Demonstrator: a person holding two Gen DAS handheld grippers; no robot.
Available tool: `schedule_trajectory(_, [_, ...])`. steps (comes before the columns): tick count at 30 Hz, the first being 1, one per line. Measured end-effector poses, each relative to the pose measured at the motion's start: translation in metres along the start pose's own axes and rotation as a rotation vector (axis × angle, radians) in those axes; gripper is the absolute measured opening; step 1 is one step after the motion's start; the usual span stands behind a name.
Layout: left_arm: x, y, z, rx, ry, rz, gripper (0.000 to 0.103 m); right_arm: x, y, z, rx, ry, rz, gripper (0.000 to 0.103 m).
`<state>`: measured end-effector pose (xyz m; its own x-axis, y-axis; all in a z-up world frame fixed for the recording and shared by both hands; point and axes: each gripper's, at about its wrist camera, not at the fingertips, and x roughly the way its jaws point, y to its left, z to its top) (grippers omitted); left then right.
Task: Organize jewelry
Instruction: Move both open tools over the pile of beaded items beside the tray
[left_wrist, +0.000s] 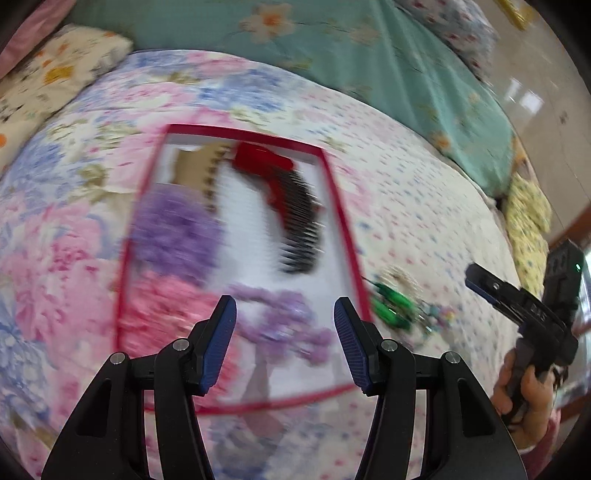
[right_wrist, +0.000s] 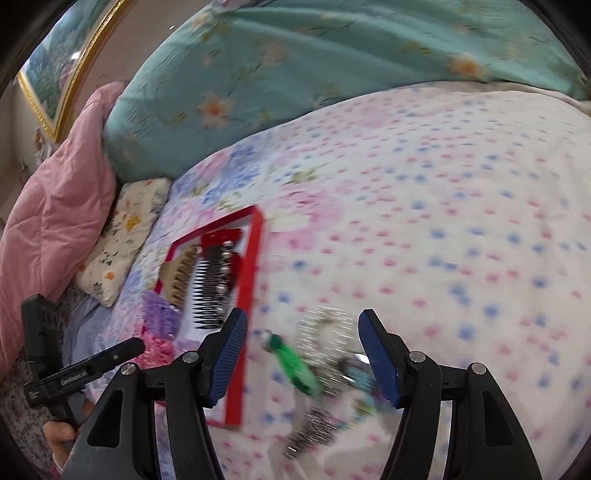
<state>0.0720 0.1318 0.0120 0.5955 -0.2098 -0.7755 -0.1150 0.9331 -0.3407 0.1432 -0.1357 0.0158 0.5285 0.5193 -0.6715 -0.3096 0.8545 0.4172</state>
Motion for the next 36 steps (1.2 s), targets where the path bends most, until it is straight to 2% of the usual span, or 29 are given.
schedule_trajectory(9, [0.015,-0.073,-0.028,0.123,0.064,-0.104,0.054,-0.026,-0.045,-0.025,0.061,-0.002,-0.067,0.065])
schedule_trajectory(12, [0.023,-0.094,-0.037,0.156,0.084,-0.142,0.054,-0.03,-0.052,-0.03,0.072,-0.002,-0.069,0.063])
schedule_trajectory(15, [0.044,-0.112,-0.048,0.178,0.136,-0.176,0.052,-0.033,-0.052,-0.034,0.063,-0.005,-0.067,0.062])
schedule_trajectory(18, [0.064,-0.124,-0.056,0.199,0.178,-0.166,0.052,-0.032,-0.051,-0.035,0.053,-0.002,-0.064,0.061])
schedule_trajectory(21, [0.077,-0.124,-0.059,0.2,0.197,-0.129,0.051,-0.03,-0.048,-0.036,0.018,0.007,-0.08,0.059])
schedule_trajectory(25, [0.082,-0.118,-0.059,0.192,0.214,-0.118,0.036,-0.022,-0.045,-0.039,-0.017,0.038,-0.097,0.055])
schedule_trajectory(27, [0.083,-0.115,-0.058,0.19,0.215,-0.101,0.035,-0.016,-0.045,-0.04,-0.033,0.057,-0.106,0.053])
schedule_trajectory(33, [0.081,-0.084,-0.046,0.115,0.201,-0.064,0.036,0.0,-0.046,-0.048,-0.065,0.102,-0.131,0.051])
schedule_trajectory(36, [0.081,-0.079,-0.039,0.089,0.2,-0.079,0.045,0.006,-0.048,-0.049,-0.071,0.104,-0.144,0.051])
